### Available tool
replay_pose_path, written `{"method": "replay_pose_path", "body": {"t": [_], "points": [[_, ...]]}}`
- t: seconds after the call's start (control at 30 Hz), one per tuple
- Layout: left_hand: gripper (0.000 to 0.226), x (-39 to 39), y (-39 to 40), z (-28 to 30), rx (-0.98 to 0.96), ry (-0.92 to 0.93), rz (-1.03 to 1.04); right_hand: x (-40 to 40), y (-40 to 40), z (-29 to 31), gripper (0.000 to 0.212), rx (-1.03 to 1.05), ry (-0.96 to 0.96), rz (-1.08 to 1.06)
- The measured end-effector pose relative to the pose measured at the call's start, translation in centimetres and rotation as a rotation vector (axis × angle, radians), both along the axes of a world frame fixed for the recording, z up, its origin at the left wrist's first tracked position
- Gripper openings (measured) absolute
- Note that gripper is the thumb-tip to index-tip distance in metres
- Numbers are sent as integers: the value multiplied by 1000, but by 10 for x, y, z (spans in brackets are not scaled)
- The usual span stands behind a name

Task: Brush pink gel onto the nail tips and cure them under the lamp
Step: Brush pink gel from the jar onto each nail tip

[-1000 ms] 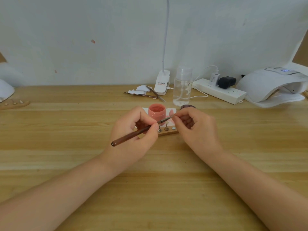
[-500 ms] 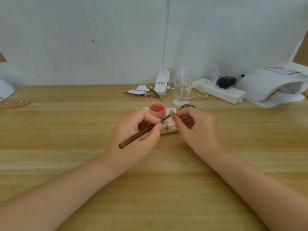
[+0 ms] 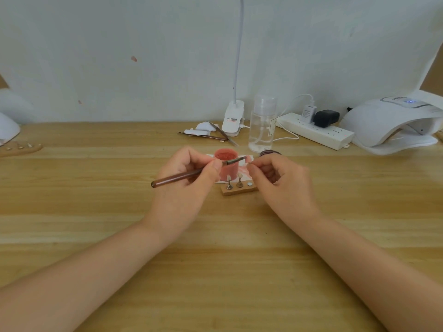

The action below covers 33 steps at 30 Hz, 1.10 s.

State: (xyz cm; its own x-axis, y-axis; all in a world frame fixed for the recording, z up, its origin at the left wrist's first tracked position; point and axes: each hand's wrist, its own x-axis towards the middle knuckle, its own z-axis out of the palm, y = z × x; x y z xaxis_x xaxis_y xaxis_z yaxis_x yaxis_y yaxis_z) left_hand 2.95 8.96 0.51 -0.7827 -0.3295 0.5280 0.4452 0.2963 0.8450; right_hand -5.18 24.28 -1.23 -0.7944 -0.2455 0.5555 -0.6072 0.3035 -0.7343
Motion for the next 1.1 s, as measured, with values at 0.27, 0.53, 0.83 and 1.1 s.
{"method": "replay_pose_path", "body": {"t": [0.27,0.53,0.83,1.1], "points": [[14,4,-1,3,15,28,-45,-2,-1,-1,4,-6,-8,-12],[17,2,1,1,30,7,-40,-1,0,0,4,22,1,-20],[9,1,-4,0,48,20,-7,-3,0,0,3,5,-24,-44],[21,-5,-7,-2,120,17,66,-3,-1,-1,11,-10,70,-50]]}}
